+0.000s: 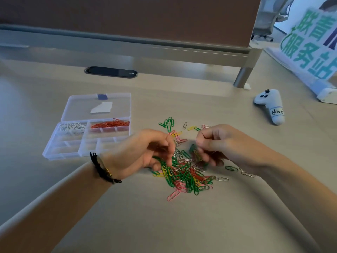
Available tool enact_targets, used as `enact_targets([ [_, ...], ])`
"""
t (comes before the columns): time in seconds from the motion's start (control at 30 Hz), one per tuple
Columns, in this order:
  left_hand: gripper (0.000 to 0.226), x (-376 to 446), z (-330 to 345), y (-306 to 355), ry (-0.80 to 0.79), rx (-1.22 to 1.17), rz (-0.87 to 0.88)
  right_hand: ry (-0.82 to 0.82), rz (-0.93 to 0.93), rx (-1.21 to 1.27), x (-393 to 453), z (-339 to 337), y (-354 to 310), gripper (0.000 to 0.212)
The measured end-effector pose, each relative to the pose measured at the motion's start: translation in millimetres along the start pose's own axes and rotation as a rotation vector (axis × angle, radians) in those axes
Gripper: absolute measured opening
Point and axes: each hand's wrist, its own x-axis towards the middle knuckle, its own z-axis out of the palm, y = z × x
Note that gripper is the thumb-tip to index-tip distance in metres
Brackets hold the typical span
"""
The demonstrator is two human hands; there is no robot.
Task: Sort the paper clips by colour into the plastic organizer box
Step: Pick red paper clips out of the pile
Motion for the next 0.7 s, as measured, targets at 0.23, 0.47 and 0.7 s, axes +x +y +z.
enact_targets([
  [0.23,0.008,-3.5,20.7,-13.2,0.169,0.775,0.399,0.059,-0.083,-0.660,-22.9,11.0,4.0,0.008],
  [0.47,0.016,8.6,32.6,-21.1,0.191,1.385,0.552,0.177,-0.144,-0.996,-26.2,19.7,7.9,0.013],
  [0.7,0.006,22.2,48.6,5.2,0.107,1.612,0.352,0.140,-0.119,-0.749,-25.3,-0.6,14.7,0.021],
])
